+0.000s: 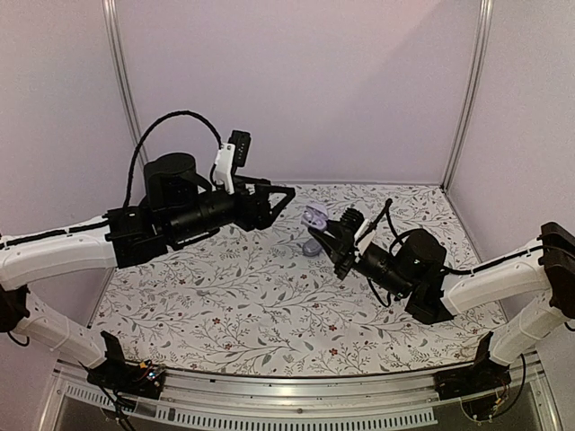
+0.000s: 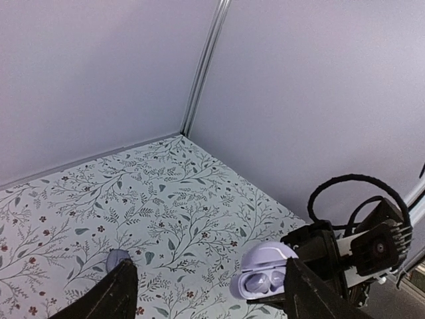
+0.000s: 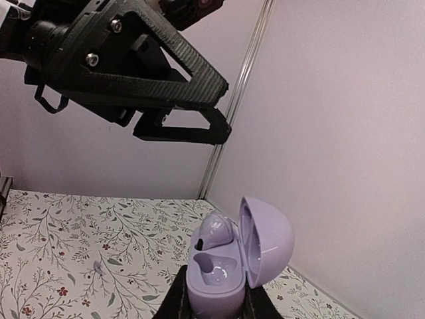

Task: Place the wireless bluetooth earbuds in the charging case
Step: Adjust the left earbud in the left side groove of the charging case.

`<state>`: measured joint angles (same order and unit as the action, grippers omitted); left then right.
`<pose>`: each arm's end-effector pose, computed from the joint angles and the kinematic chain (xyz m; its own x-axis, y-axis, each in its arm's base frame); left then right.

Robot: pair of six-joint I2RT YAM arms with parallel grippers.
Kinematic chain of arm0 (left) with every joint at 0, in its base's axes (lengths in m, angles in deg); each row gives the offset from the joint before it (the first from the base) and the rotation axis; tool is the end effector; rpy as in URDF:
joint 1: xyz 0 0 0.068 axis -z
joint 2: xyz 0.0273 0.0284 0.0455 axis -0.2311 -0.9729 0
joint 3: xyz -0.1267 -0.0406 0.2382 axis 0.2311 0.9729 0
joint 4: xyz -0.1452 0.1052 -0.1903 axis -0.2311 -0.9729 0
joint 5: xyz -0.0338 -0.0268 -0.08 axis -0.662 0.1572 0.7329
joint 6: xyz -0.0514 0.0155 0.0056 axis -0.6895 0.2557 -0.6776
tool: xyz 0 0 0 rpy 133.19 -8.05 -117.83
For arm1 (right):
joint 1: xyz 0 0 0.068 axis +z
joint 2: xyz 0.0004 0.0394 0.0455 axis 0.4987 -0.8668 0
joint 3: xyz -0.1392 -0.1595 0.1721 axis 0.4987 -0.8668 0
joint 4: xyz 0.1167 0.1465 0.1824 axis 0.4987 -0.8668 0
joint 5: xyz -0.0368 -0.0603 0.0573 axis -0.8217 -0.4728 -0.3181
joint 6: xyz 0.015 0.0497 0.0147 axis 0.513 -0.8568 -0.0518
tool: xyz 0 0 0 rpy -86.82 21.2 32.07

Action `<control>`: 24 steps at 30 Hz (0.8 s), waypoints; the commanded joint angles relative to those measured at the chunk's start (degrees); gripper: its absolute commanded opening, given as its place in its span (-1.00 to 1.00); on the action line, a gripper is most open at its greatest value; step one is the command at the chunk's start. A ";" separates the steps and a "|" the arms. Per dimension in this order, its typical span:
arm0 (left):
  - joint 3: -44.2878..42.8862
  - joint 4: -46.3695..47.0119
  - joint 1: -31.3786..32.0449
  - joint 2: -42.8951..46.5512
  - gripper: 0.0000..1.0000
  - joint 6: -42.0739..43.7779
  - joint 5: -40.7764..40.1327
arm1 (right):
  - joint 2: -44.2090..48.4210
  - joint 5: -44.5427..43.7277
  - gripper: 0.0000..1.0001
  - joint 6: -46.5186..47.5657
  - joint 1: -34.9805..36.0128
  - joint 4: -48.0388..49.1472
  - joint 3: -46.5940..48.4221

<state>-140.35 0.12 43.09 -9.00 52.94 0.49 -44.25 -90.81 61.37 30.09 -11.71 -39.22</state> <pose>0.1716 -0.2534 0.3571 -0.3369 -0.1483 -0.9298 0.7125 0.6054 -0.3547 0.1543 0.2624 0.2495 0.4128 -0.0183 -0.9106 -0.7300 0.5912 -0.3428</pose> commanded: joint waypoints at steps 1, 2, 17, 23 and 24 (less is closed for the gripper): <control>0.16 0.05 -0.23 -1.78 0.49 -0.53 3.75 | 0.86 1.63 -1.00 -1.07 0.39 0.69 0.56; 0.06 0.03 -0.27 -2.18 0.49 -0.68 4.12 | 0.83 1.78 -1.00 -1.08 0.38 0.44 0.76; -1.64 -2.02 -0.32 -6.88 0.46 -1.72 5.95 | 0.68 1.93 -1.00 -0.38 0.37 0.51 1.27; -2.50 -3.95 -0.32 -8.70 0.44 -2.70 5.72 | 0.90 1.80 -1.00 0.36 0.37 0.83 1.16; -2.50 -4.13 -0.37 -8.82 0.44 -2.73 5.93 | 1.10 1.64 -1.00 0.40 0.37 0.78 1.08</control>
<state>-141.62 -1.23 43.09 -16.21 50.80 6.26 -44.25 -89.57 61.41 30.05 -12.65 -39.11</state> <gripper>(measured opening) 0.722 0.187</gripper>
